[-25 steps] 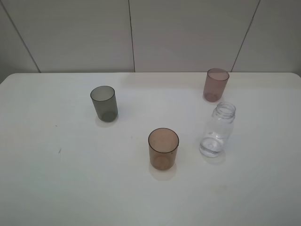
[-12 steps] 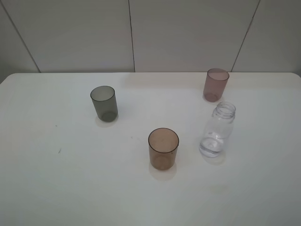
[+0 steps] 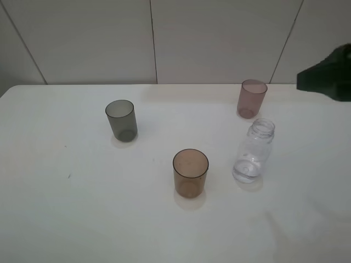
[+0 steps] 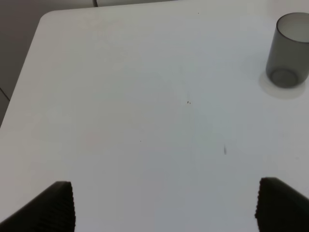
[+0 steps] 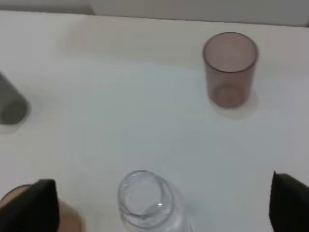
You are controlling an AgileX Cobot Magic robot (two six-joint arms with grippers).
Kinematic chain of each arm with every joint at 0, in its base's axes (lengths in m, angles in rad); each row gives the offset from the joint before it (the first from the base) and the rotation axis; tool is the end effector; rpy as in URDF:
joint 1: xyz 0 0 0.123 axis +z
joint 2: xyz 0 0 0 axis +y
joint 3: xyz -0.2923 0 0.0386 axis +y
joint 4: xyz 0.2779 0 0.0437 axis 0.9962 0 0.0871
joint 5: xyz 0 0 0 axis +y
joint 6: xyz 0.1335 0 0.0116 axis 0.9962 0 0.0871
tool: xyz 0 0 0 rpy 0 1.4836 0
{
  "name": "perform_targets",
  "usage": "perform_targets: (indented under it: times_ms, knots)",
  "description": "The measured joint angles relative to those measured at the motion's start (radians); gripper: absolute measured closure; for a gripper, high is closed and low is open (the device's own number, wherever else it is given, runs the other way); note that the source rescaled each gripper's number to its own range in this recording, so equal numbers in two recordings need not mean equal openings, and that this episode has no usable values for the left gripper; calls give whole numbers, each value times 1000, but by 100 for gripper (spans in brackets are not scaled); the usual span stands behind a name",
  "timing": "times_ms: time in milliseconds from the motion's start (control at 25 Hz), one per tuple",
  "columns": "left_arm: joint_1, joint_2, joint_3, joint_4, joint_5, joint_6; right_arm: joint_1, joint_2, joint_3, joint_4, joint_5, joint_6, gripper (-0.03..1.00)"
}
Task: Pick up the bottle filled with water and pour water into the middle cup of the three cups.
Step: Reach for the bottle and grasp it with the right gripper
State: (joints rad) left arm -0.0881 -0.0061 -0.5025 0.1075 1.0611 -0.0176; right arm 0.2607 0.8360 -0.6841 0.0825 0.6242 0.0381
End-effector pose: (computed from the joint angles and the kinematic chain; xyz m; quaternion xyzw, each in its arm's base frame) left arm 0.0492 0.0083 0.2737 0.0276 0.8494 0.0259 0.5264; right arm 0.2084 0.0623 0.2819 -0.0805 0.9002 0.0991 0.4163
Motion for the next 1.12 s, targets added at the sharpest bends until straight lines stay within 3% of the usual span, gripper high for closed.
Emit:
perform_targets:
  times_ms: [160,480,920,1120]
  knots:
    - [0,0,0,0,0,0,91,22,113,36,-119,0,-3]
    - [0,0,0,0,0,0,101,19,353,153,-314,0,-3]
    - [0,0,0,0,0,0,104,17,577,124,-609,0,-3]
    - [0,0,0,0,0,0,201,17,633,117,-819,3,-3]
